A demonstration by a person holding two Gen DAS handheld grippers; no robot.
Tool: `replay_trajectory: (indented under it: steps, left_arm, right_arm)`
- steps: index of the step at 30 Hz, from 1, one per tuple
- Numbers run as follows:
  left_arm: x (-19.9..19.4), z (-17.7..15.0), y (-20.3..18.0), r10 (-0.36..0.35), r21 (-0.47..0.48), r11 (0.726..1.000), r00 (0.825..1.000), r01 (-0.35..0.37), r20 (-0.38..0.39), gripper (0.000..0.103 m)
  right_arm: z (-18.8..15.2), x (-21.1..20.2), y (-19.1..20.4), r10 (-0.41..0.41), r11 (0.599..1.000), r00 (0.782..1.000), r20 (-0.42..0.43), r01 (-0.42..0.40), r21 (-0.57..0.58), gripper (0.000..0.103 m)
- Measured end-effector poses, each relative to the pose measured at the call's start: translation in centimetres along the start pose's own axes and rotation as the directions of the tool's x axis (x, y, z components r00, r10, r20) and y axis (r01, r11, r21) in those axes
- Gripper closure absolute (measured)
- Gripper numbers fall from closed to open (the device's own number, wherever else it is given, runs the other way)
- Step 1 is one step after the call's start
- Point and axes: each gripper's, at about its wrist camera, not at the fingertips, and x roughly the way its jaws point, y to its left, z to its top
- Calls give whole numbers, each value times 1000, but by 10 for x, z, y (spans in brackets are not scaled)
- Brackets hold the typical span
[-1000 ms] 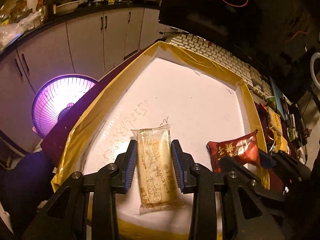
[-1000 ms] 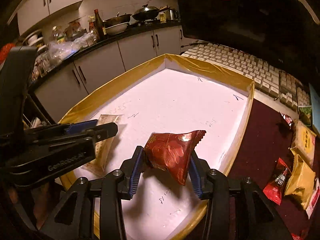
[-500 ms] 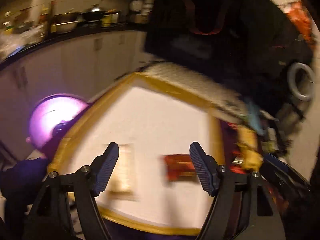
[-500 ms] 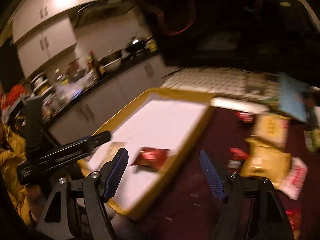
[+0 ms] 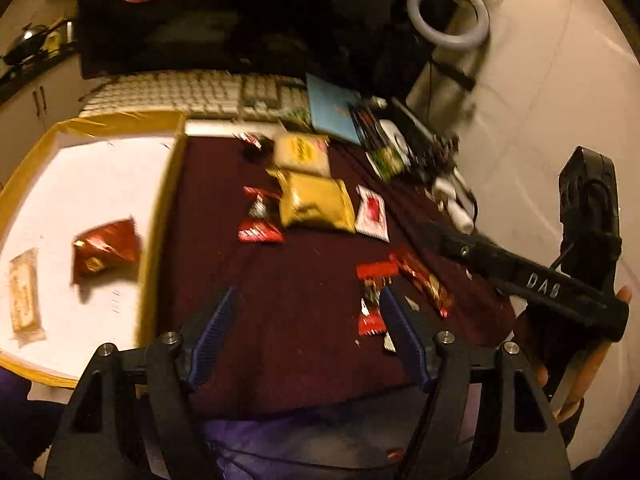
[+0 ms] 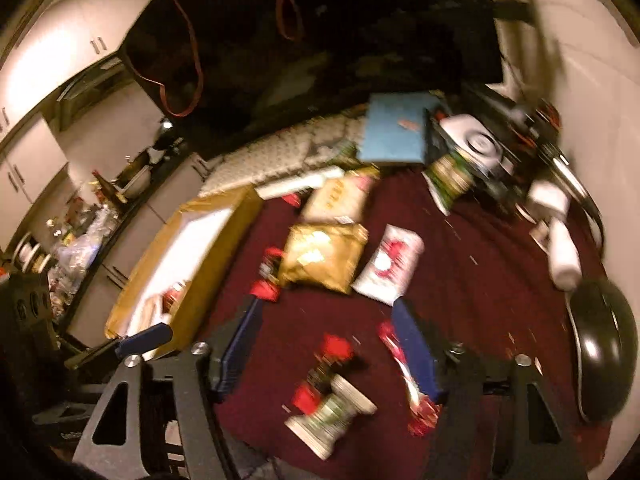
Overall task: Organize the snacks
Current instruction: 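Move both tools back over the remaining snacks on the cloth, then grasp red candy with left tool while right tool grasps red bar, drop both in tray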
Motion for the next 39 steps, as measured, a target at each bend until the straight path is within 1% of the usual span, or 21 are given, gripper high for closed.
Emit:
replay_trajectory:
  steps: [1, 3, 4, 7, 8, 9, 11, 12, 13, 15, 18, 21, 23, 26, 27, 28, 29, 30, 32, 35, 39]
  left_arm:
    - [2, -1, -3, 7, 2, 1000, 1000, -7, -5, 30]
    - [2, -6, -8, 4, 17, 1000, 1000, -4, -10, 30]
    - [3, -8, -10, 5, 30, 1000, 1000, -5, -17, 30]
    - [7, -13, -18, 19, 67, 998, 999, -17, -32, 30]
    - [7, -13, -21, 23, 79, 997, 999, -20, -33, 30]
    - [10, -12, -23, 26, 87, 996, 999, -23, -37, 30]
    - [18, -10, -26, 21, 93, 996, 998, -16, -54, 30]
    - [23, -9, -27, 13, 87, 996, 998, -7, -67, 30]
    - [26, -9, -27, 3, 82, 997, 997, 3, -73, 30]
    - [31, -8, -30, -4, 86, 996, 996, 11, -84, 30]
    - [40, -3, -34, -51, 70, 996, 993, 59, -102, 30]
    - [57, 3, -43, -29, 95, 995, 992, 41, -123, 30]
    - [66, 6, -46, -30, 91, 995, 989, 43, -144, 30]
    - [80, 9, -52, -23, 97, 995, 987, 39, -160, 40]
    - [84, 10, -53, -9, 105, 994, 986, 26, -166, 49]
    - [89, 10, -55, 5, 106, 994, 985, 13, -171, 61]
    - [91, 10, -55, 8, 108, 994, 984, 11, -178, 66]
    - [91, 9, -56, 29, 127, 992, 986, -8, -163, 77]
    - [90, 7, -56, 35, 145, 989, 988, -13, -149, 80]
    - [85, 6, -44, 11, 118, 993, 991, 4, -131, 81]
    - [68, 13, -19, -52, 13, 999, 996, 53, -72, 81]
  right_arm:
    - [-4, 1, -3, -13, 1000, 1000, -11, 13, 0, 42]
    - [-13, 7, -8, -57, 998, 997, -49, 57, -8, 47]
    - [-17, 9, -11, -76, 997, 995, -63, 75, -15, 52]
    - [-23, 20, -22, -130, 992, 986, -104, 129, -20, 55]
    - [-24, 21, -25, -158, 987, 983, -99, 157, -18, 56]
    - [-25, 23, -26, -178, 984, 978, -104, 177, -25, 61]
    - [-26, 27, -25, -175, 984, 978, -115, 170, -48, 65]
    - [-26, 29, -22, -194, 979, 975, -109, 186, -80, 74]
    - [-26, 30, -18, -205, 975, 973, -109, 193, -105, 76]
    - [-24, 31, -13, -205, 973, 973, -102, 191, -128, 76]
    - [-14, 22, -13, -171, 980, 984, -58, 163, -117, 76]
    - [-1, 7, -19, -137, 988, 990, 20, 138, -62, 76]
    - [7, 5, -21, -130, 991, 990, 46, 132, -36, 76]
    - [15, 9, -22, -131, 991, 990, 58, 132, -11, 76]
    - [16, 10, -22, -131, 991, 990, 58, 132, -11, 76]
    - [17, 12, -21, -132, 991, 990, 56, 132, -8, 76]
    - [18, 15, -20, -128, 992, 990, 50, 129, -5, 76]
    - [18, 18, -18, -120, 993, 992, 42, 121, -10, 76]
    - [18, 20, -15, -114, 993, 993, 40, 115, -22, 76]
    - [17, 22, -13, -103, 994, 994, 46, 104, -25, 76]
    - [17, 22, -4, -75, 996, 995, 61, 77, -34, 76]
